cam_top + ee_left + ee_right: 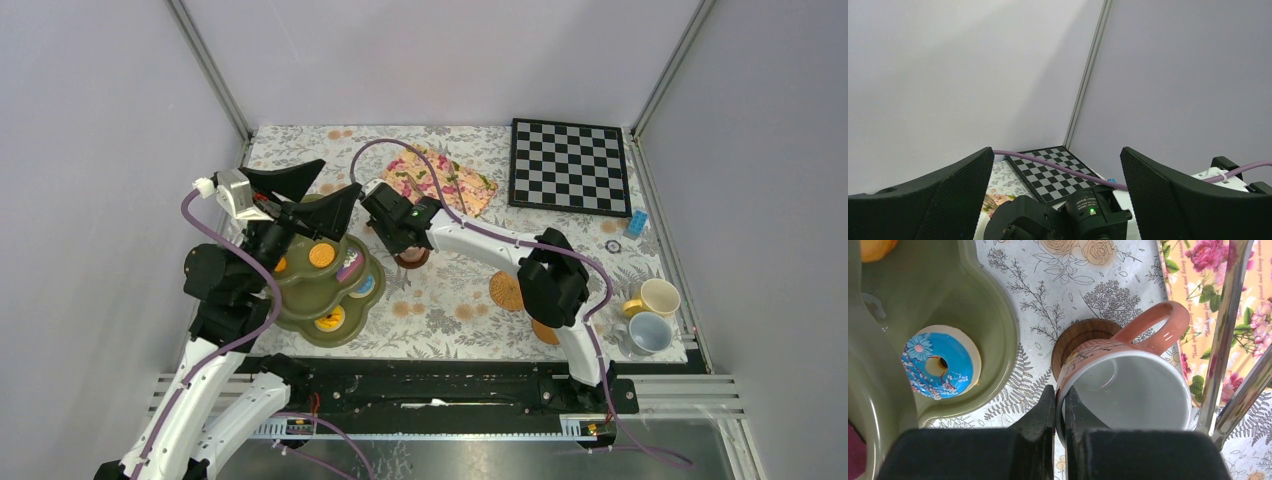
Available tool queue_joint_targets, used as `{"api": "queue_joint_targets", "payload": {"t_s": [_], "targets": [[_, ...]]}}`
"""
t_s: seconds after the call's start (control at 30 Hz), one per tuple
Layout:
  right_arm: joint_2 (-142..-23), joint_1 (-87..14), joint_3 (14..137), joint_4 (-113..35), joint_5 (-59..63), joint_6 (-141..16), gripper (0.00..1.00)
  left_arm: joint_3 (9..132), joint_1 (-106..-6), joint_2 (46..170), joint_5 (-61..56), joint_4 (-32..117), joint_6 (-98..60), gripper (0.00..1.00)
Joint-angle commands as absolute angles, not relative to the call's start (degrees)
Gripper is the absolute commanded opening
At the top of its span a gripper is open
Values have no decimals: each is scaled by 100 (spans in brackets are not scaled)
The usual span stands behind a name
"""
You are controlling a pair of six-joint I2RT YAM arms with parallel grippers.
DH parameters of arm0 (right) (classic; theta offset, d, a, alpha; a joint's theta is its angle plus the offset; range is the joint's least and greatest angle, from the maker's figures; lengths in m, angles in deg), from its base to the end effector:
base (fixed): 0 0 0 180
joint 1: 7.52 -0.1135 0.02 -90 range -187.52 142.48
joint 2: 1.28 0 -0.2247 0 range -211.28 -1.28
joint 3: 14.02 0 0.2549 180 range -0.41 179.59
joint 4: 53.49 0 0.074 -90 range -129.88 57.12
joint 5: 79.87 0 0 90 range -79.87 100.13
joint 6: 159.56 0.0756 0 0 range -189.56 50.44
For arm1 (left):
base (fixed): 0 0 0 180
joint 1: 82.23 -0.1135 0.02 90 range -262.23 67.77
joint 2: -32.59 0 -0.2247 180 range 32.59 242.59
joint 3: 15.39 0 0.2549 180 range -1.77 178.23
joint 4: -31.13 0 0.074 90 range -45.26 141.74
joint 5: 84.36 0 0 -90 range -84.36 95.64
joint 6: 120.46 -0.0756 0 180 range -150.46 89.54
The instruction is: Serve the afternoon tea
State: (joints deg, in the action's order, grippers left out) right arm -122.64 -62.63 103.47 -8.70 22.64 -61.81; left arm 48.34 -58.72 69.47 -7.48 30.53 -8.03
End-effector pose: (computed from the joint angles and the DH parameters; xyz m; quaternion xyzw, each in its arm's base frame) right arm 0.2931 0.3916 0.1772 -0.3383 0.8672 0.0960 0.3526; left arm 0.1754 -0.0950 0.4315 0.1025 0.5148 -0.3860 0.7586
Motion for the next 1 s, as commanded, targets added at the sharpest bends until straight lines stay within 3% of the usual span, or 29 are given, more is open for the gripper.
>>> {"api": "queue_joint_targets", "payload": {"t_s": [0.0, 0.1, 0.47, 0.7, 0.83, 0.97], "targets": [[-12201, -6254, 10661, -1068, 2376, -6230, 15, 4859, -5911, 6975, -788, 2894, -867, 99], [-12134, -6256, 10667, -1066, 2400, -6227, 26, 4859, -5911, 6985, -796, 2892, -865, 99], [-11051, -6250, 10479, -736, 2869, -6068, 47, 4868, -5911, 7014, -843, 2892, -858, 99], [-9250, -5766, 8171, -1141, 3587, -5748, 59, 4884, -5911, 7012, -889, 2892, -842, 99], [-8090, -5072, 6328, -1711, 3292, -5460, 58, 4886, -5911, 7020, -946, 2869, -791, 99], [-7717, -4870, 5180, -1779, 3385, -5225, 54, 4877, -5911, 7062, -995, 2840, -738, 99]]}}
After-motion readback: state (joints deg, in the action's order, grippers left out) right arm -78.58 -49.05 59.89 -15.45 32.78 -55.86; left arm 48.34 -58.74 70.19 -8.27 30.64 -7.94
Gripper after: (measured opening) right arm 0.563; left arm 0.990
